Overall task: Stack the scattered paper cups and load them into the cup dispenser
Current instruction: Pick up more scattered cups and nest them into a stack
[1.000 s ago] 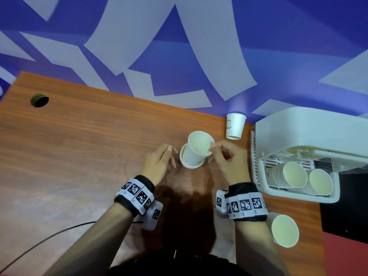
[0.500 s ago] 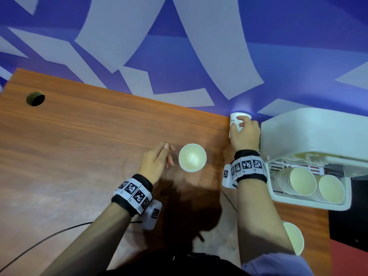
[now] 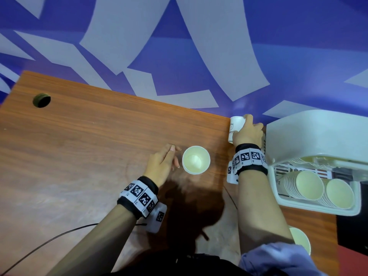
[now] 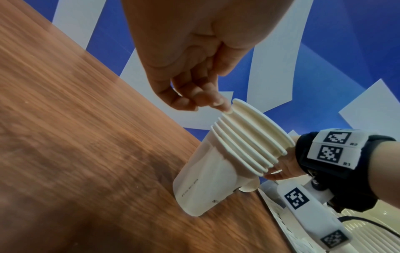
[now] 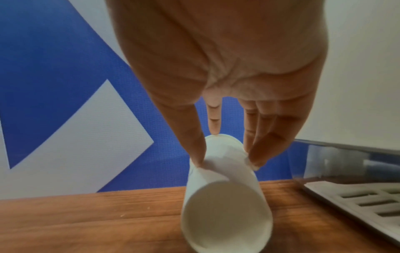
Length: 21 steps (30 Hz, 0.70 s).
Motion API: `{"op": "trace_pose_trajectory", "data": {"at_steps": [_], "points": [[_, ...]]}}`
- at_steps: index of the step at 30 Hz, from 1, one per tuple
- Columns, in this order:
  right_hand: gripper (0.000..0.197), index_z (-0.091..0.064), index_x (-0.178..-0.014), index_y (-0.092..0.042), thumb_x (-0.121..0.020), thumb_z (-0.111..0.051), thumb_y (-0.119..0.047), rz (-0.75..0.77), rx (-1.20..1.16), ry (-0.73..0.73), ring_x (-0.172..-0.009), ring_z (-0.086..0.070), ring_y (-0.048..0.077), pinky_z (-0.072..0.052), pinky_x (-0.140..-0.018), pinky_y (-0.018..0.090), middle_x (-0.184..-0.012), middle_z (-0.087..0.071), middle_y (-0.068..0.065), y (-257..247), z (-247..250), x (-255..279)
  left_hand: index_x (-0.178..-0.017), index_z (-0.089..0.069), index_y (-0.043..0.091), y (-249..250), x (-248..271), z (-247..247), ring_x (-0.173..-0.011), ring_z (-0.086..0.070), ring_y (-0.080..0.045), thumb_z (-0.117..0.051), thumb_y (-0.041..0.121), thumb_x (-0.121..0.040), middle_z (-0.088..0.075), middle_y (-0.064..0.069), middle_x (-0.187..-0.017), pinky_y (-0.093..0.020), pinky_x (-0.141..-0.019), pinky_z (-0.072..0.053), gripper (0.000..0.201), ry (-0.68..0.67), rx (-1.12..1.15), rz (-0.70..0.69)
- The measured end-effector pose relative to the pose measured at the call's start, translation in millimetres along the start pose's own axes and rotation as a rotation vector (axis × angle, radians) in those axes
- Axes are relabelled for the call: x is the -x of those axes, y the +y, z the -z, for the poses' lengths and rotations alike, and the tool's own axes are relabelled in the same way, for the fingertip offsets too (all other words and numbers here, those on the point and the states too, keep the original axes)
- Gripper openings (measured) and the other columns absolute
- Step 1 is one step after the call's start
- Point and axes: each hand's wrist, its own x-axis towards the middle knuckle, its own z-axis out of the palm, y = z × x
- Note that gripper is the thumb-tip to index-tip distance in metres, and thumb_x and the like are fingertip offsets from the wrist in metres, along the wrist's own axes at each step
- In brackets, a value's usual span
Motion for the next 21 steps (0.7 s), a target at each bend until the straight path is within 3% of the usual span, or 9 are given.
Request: {"op": "trace_pose_trajectory", "data": {"at_steps": [4,8,13,17,21], "points": [[0.050,-0.038,-0.125,-0.019,-0.085,-0.067,-0.012,-0.026,-0.022,-0.046,-0.115,-0.048,0.039,-0.045,-0.079,0.043,-0.128,-0.043,0.019,2,2,8,-0.086,-0.060,0.025,1,3,1,-0.053,-0.051,-0.016,-0.037,0.017,-0.099,-0.058,0.000,-0.054,-0.025,-0.057,-0.044,0.027,0.003,0.017,0.005],[0.054,-0.037,-0.120,-0.018,-0.081,-0.075,-0.020,-0.032,-0.035,-0.112,-0.107,-0.056,0.038,-0.052,-0.082,0.047,-0.126,-0.043,0.016,5,3,22,-0.087,-0.061,0.026,2,7,1,-0.051,-0.051,-0.014,-0.038,0.019,-0.099,-0.059,-0.002,-0.055,-0.025,-0.059,-0.044,0.027,0.013,0.033,0.010],[0.041,-0.046,-0.113,-0.014,-0.083,-0.072,-0.025,-0.005,-0.015,-0.107,-0.104,-0.057,0.037,-0.052,-0.085,0.048,-0.125,-0.045,0.015,15,11,41,-0.086,-0.061,0.027,1,15,1,-0.048,-0.051,-0.011,-0.039,0.019,-0.098,-0.059,-0.001,-0.054,-0.021,-0.057,-0.045,0.027,0.025,0.044,0.009],[0.027,-0.058,-0.109,-0.014,-0.089,-0.064,-0.031,0.039,-0.064,-0.097,-0.105,-0.057,0.031,-0.045,-0.086,0.038,-0.122,-0.054,0.014,27,15,56,-0.091,-0.063,0.029,2,24,-1,-0.048,-0.050,-0.011,-0.040,0.023,-0.098,-0.059,-0.007,-0.057,-0.019,-0.054,-0.045,0.024,0.037,0.100,0.012],[0.015,-0.061,-0.091,-0.018,-0.086,-0.065,-0.032,0.131,-0.274,0.020,-0.090,-0.056,0.022,-0.035,-0.075,0.024,-0.108,-0.064,0.011,30,29,80,-0.107,-0.063,0.024,1,29,-4,-0.048,-0.051,-0.009,-0.041,0.026,-0.098,-0.058,-0.005,-0.057,-0.020,-0.057,-0.045,0.024,0.057,0.099,0.023]]}}
